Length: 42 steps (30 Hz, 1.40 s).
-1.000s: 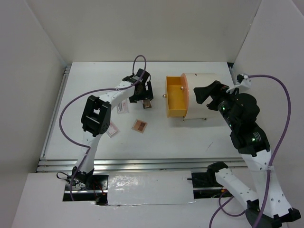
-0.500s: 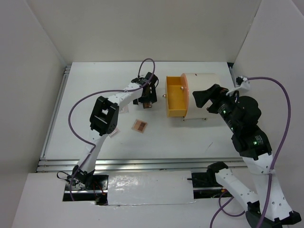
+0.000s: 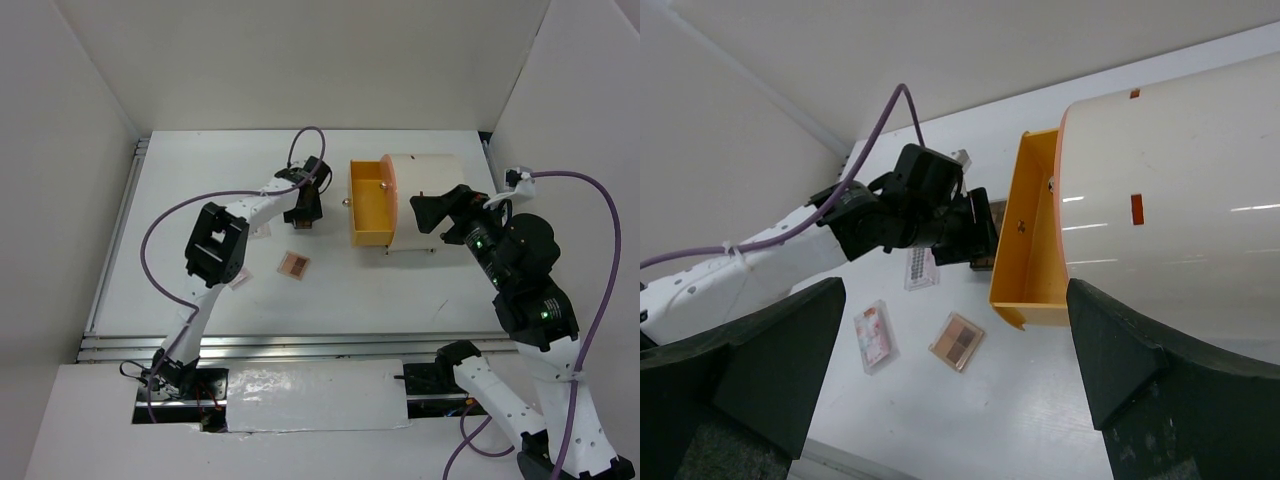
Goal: Organize the makeup
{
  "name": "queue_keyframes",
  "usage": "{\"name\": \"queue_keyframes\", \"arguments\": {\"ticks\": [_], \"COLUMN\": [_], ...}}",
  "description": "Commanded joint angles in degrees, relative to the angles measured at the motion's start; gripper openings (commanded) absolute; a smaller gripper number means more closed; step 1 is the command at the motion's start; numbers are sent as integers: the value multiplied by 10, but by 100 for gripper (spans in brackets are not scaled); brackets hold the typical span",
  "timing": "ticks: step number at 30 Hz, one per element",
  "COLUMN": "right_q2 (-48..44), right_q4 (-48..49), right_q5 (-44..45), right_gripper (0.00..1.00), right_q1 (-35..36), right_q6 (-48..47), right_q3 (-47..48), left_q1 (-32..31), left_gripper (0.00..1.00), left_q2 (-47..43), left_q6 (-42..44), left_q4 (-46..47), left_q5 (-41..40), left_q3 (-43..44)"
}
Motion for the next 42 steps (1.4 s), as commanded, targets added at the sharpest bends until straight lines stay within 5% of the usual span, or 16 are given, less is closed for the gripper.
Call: {"name": "queue_keyframes", "arguments": {"ticks": [1, 10, 16, 23, 32, 35, 39, 42], "right_q2": [0, 8, 7, 5, -9, -13, -14, -15], "right_q4": [15, 8, 8, -2, -18, -18, -20, -18], "right_q5": [-3, -2, 2, -3, -3, -3, -3, -3], "right_gripper": [100, 100, 100, 100, 100, 100, 100, 100], "right_q1": [5, 6, 6, 6, 6, 5, 5, 6], "right_q6": [-6, -5, 5, 14, 12, 11, 9, 9], "right_q3": [2, 13, 20, 31, 39, 36, 36, 35], "left_q1": [-5, -7, -21, -39, -74, -75, -77, -77], "left_gripper": [17, 18, 21, 23, 28, 35, 75, 88], "left_q2": [-60, -276, -357, -334, -279, -265, -254, -246], "left_q6": [-5, 1, -22, -95, -157, -160, -163, -164], "left_q4": [-19, 19, 140, 250, 279, 276, 266, 258], "left_q5": [0, 17, 180, 323, 301, 301, 297, 293], "left_q3": [-26, -101, -150, -131, -117, -112, -101, -93]}}
